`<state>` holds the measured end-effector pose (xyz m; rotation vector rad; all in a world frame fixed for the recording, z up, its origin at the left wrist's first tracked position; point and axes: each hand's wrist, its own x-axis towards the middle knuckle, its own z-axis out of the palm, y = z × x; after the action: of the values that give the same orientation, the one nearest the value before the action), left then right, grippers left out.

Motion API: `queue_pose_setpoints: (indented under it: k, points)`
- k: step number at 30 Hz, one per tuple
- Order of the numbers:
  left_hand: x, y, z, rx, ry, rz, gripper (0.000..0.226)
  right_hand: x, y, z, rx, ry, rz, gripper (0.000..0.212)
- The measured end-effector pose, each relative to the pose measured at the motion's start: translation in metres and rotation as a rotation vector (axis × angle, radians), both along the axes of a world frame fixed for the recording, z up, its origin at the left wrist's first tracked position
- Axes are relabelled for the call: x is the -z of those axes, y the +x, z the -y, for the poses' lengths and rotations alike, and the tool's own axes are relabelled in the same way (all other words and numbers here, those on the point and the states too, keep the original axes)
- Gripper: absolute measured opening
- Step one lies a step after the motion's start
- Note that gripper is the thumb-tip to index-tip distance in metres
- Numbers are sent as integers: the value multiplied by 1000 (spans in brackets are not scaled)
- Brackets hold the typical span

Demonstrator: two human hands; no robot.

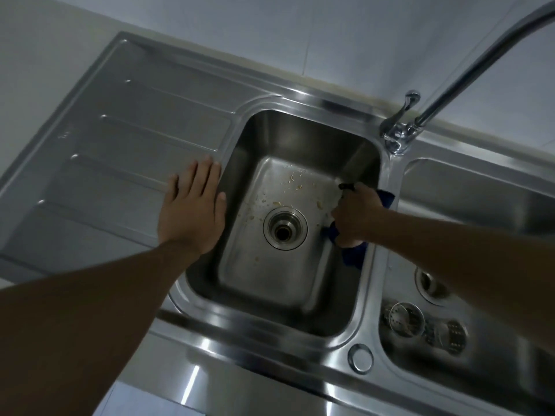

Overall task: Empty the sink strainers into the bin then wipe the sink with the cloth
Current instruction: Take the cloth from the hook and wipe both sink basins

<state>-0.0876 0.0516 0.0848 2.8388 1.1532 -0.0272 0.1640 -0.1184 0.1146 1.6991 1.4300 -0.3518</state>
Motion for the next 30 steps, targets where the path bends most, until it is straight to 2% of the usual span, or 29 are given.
queue_pose_setpoints:
  k: [3,9,11,14,19,24,26,30]
  points:
    - [2,0,0,-1,-2,6,61,-8,29,-17,19,79,135,48]
    - [0,0,1,-11,13,4,61,0,36,-23,-3,64,120,38]
    - [0,1,1,-8,13,1,62,0,50,-33,-102,72,151,33]
    - [1,0,1,-12,13,6,63,8,63,-43,-396,43,236,33]
    - [1,2,3,-23,7,15,63,21,83,-68,-696,73,316,52]
    - [1,2,2,-22,15,-11,64,28,64,-122,-787,283,283,48]
    - [1,2,2,-23,17,-7,64,30,59,-131,-801,345,287,56]
    - [2,3,3,-26,30,-7,64,30,92,-102,-840,235,319,60]
